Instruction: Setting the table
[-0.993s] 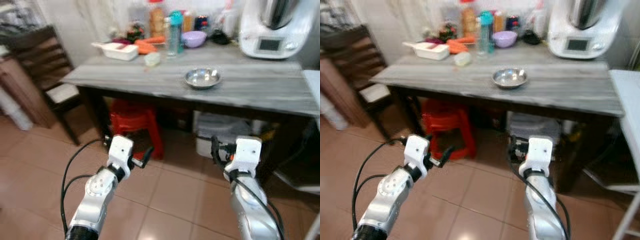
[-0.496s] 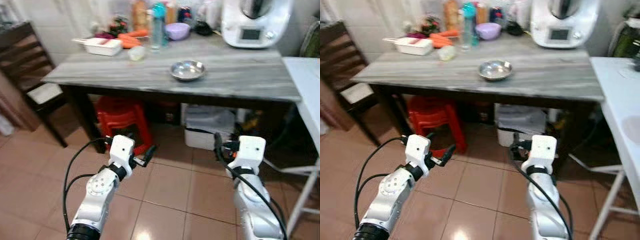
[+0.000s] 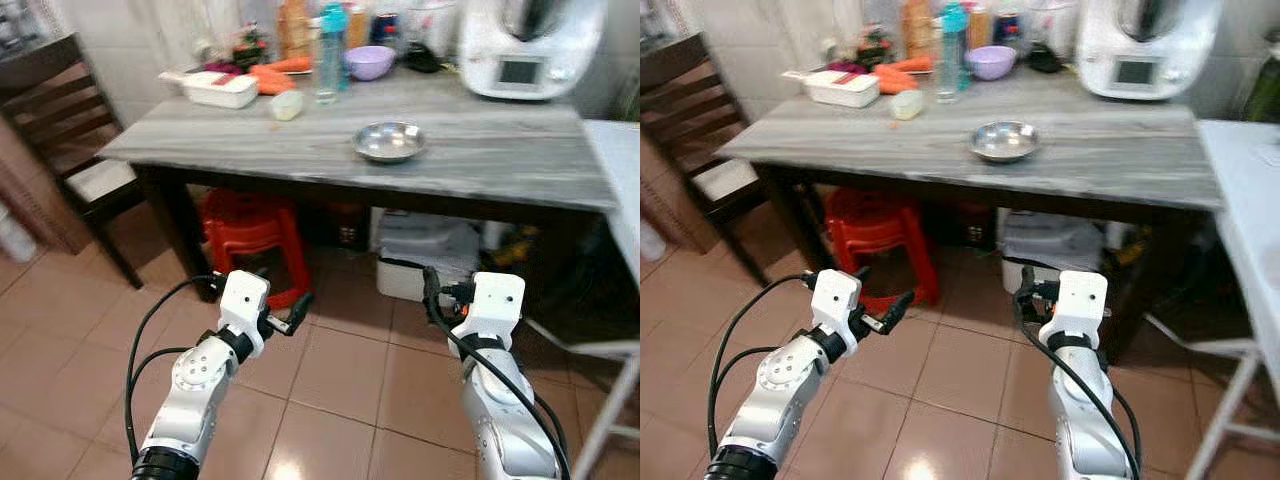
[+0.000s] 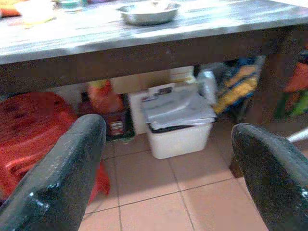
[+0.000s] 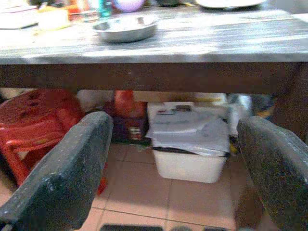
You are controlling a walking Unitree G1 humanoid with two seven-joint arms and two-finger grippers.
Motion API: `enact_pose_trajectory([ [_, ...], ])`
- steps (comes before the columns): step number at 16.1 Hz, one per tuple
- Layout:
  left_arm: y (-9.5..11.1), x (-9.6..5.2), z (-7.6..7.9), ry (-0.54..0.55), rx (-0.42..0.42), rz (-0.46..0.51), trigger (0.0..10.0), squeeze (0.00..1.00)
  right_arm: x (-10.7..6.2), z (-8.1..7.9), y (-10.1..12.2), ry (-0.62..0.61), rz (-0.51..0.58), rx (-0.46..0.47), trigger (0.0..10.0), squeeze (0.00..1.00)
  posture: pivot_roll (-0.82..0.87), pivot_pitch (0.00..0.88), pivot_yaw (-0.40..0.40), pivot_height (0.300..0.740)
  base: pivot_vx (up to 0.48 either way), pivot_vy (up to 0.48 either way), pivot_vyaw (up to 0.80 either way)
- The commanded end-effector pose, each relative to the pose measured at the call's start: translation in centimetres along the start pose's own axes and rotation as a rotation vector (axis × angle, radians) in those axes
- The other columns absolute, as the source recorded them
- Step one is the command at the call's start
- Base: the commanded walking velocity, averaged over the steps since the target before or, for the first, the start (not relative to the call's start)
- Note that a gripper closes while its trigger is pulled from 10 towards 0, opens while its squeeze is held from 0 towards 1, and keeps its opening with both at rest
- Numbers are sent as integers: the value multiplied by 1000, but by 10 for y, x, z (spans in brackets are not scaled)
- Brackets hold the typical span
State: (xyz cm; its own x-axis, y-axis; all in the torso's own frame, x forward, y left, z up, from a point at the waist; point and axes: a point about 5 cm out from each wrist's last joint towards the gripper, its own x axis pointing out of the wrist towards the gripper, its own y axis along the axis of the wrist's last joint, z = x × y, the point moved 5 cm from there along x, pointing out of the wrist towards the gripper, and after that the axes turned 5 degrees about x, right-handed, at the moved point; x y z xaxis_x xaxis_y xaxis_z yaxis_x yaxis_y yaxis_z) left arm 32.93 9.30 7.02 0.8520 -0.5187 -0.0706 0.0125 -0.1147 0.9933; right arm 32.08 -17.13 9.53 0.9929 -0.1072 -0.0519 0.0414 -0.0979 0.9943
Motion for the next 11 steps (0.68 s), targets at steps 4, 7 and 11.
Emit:
enact_pose_trajectory([
  [4, 3, 1, -1, -7, -5, 4, 10000, 0, 0, 0, -2, 9, -11, 10, 10000, 0, -91, 0, 84, 740, 0, -346, -334],
  [7, 3, 1, -1, -9, -5, 4, 10000, 0, 0, -1, -3, 10, -16, 13, 10000, 0, -91, 0, 84, 740, 0, -380, 0],
  [11, 3, 1, 0, -14, -8, 3, 10000, 0, 0, 0, -4, 9, -21, 14, 10000, 0, -92, 0, 83, 740, 0, -380, -209],
])
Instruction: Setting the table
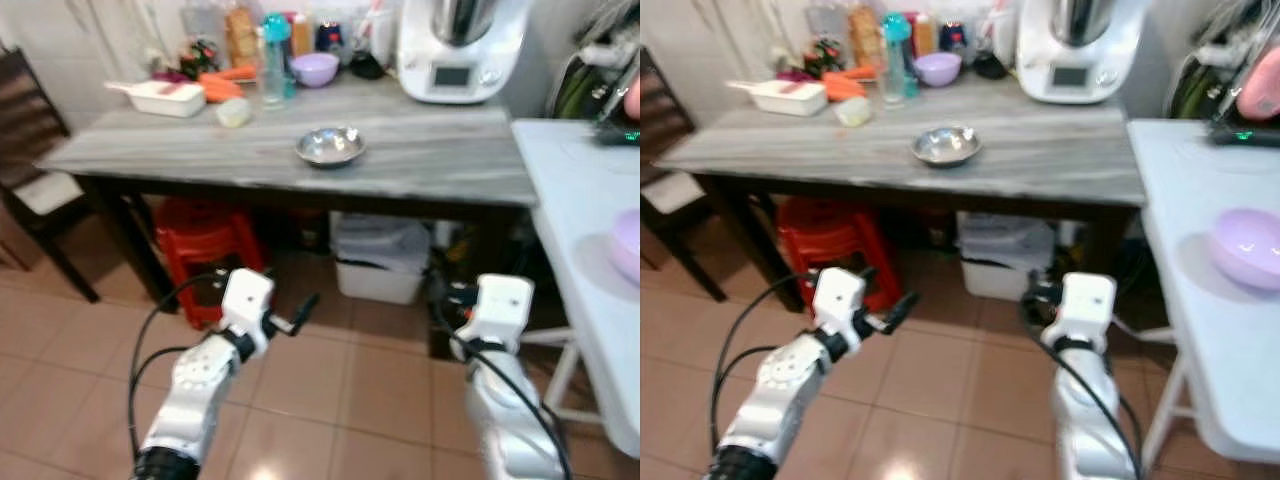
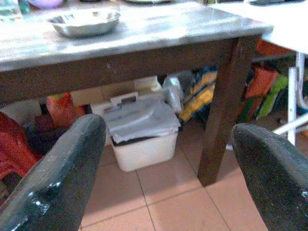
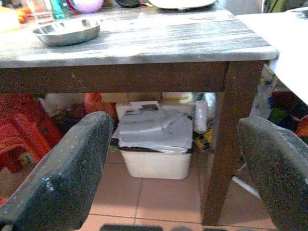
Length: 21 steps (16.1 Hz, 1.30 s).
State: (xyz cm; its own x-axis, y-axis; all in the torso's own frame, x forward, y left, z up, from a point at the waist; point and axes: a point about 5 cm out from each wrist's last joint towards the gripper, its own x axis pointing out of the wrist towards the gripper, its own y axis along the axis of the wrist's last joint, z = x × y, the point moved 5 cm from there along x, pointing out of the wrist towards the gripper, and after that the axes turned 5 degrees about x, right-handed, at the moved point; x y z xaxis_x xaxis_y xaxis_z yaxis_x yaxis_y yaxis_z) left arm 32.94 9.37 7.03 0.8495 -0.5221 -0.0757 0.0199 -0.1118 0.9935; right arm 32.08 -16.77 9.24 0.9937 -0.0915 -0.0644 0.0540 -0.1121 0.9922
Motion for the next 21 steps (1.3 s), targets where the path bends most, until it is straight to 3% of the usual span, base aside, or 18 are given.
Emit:
enact_pose_trajectory([
  [1, 3, 2, 1, -11, -3, 7, 10000, 0, 0, 4, -1, -6, -8, 1, 10000, 0, -93, 0, 81, 740, 0, -379, -475],
  [9, 2, 2, 4, -16, -7, 7, 10000, 0, -1, 4, -3, -2, -13, 0, 10000, 0, -94, 0, 77, 740, 0, -379, -478],
  [14, 3, 3, 6, -6, -14, 14, 10000, 0, 1, 3, 2, 12, 5, -16, 10000, 0, -90, 0, 66, 740, 0, -336, 0],
  [21, 5, 5, 2, 38, -50, 25, 10000, 0, 0, 2, 10, 23, 42, -37, 10000, 0, -96, 0, 65, 740, 0, 0, 170],
])
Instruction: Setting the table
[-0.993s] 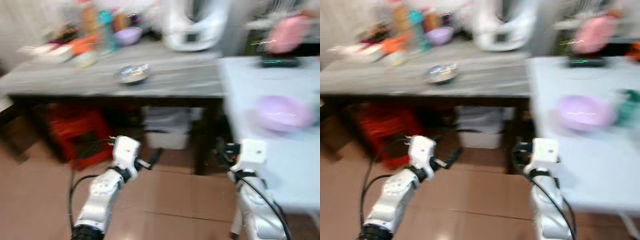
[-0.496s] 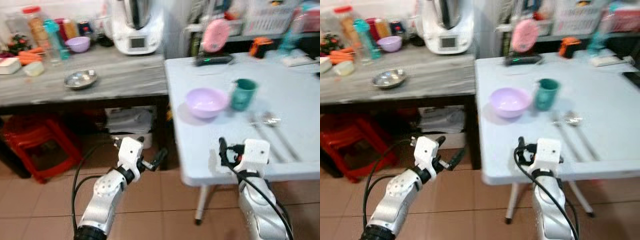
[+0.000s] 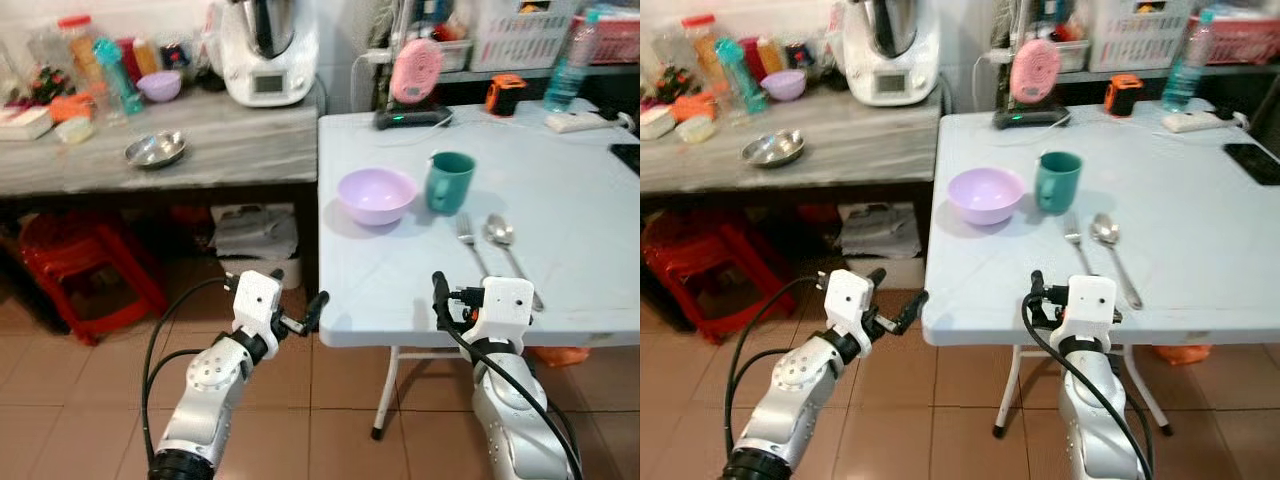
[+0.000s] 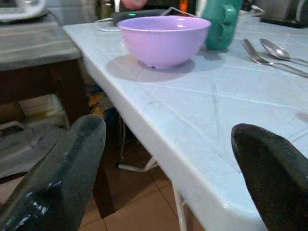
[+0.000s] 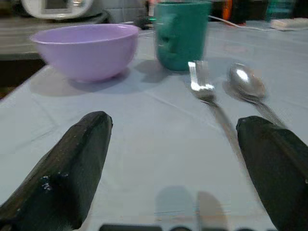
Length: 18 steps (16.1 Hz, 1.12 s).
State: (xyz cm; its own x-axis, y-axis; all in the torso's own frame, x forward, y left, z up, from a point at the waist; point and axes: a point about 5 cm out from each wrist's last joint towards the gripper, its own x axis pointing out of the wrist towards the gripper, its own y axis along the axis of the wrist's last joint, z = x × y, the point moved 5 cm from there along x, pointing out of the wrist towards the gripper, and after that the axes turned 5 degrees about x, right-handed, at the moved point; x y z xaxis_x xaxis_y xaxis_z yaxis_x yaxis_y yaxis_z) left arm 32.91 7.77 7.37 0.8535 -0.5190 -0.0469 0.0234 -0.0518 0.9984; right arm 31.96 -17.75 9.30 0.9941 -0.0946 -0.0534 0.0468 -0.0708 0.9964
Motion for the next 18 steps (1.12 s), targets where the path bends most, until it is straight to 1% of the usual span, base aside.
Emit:
enact_pose_trajectory([
  [1, 3, -3, -13, 39, -7, 6, 10000, 0, 0, -7, 9, 22, 34, 4, 10000, 0, -96, 0, 65, 740, 0, 0, 706],
  [3, 10, -3, -17, 62, -31, 44, 10000, 0, 0, -8, 16, 28, 64, -32, 10000, 0, -96, 0, 66, 740, 0, 0, 500],
  [5, 16, -7, -20, 73, -20, 72, 10000, 0, -3, -9, 27, 37, 108, -70, 10000, 0, -96, 0, 66, 740, 129, 0, 0],
  [7, 15, -14, -22, 81, -25, 74, 10000, 0, -9, -7, 36, 28, 142, -97, 10000, 0, -96, 0, 66, 740, 285, 0, 0],
  [9, 15, -22, -26, 97, -28, 74, 10000, 0, -22, -4, 44, 12, 176, -103, 10000, 0, -96, 0, 66, 740, 298, 0, 0],
  [11, 17, -28, -31, 116, -27, 77, 10000, 0, -33, -2, 44, -5, 180, -106, 10000, 0, -96, 0, 66, 740, 315, 0, 0],
  [13, 16, -31, -32, 121, -27, 76, 10000, 0, -38, 1, 41, -15, 168, -106, 10000, 0, -96, 0, 66, 740, 330, 0, 0],
  [15, 16, -32, -32, 123, -27, 74, 10000, 0, -40, 2, 38, -21, 159, -107, 10000, 0, -102, 0, 70, 740, 334, 0, 0],
  [18, 17, -31, -30, 116, -28, 72, 10000, 0, -37, 1, 39, -18, 154, -110, 10000, 0, -102, 0, 69, 740, 335, 0, 0],
])
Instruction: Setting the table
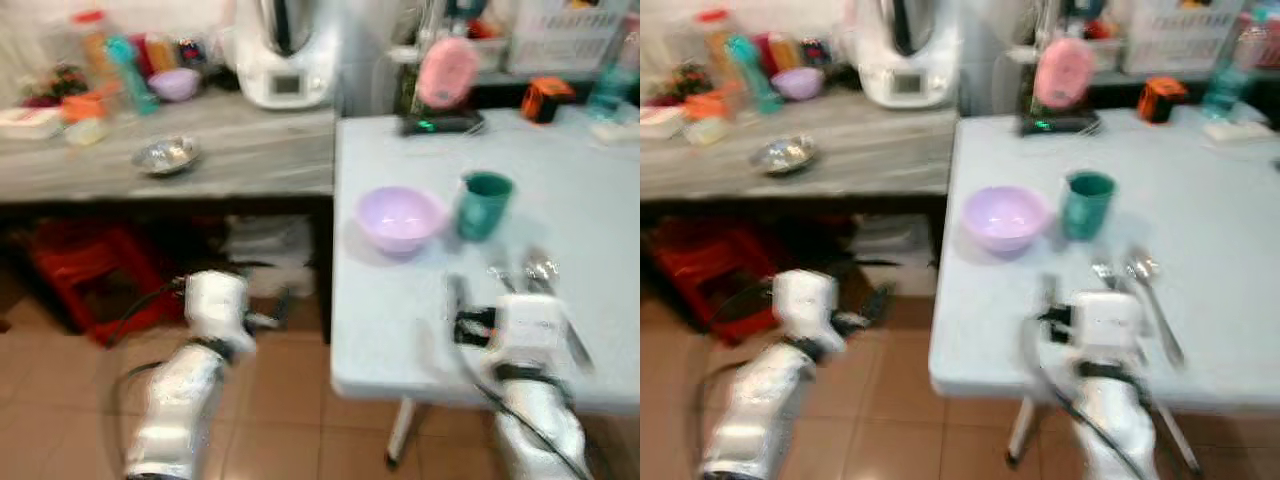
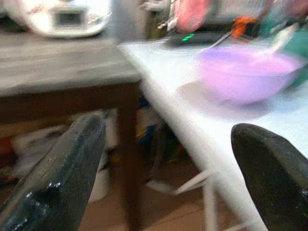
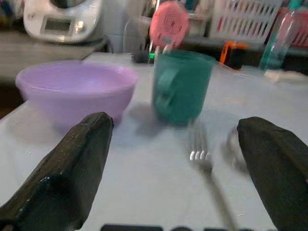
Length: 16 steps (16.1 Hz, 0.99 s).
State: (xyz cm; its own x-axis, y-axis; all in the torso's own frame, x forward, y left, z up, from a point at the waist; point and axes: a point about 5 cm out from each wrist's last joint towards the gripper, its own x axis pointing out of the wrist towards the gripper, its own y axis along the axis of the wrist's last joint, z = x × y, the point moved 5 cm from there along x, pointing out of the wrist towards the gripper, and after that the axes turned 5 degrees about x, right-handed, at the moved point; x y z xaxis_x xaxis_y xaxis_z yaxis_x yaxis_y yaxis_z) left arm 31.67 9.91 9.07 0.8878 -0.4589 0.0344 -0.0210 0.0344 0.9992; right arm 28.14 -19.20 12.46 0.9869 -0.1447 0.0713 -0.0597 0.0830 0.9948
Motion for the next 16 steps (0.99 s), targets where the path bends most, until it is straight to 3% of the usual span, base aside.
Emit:
enact_pose_trajectory([
  [1, 3, -7, -18, 45, 27, -7, 10000, 0, 2, -14, 10, 29, 31, 31, 10000, 0, -100, 0, 68, 740, 334, 0, 0],
  [6, -1, -8, -16, 37, 20, -26, 10000, 0, 3, -16, 9, 43, 25, 26, 10000, 0, -97, 0, 68, 740, 329, 0, 0],
  [9, -5, -10, -14, 8, 53, -46, 10000, 0, 9, -20, 10, 76, 17, 13, 10000, 0, -97, 0, 68, 740, 0, 0, 0],
  [11, -11, -14, -12, -44, 104, -66, 10000, 0, 16, -20, 8, 109, -3, -13, 10000, 0, -95, 0, 68, 740, 0, 0, 0],
  [16, -23, -20, -6, -169, 100, -121, 10000, 0, 28, -21, 1, 220, -65, -128, 10000, 0, -93, 0, 67, 740, 0, 0, 0],
])
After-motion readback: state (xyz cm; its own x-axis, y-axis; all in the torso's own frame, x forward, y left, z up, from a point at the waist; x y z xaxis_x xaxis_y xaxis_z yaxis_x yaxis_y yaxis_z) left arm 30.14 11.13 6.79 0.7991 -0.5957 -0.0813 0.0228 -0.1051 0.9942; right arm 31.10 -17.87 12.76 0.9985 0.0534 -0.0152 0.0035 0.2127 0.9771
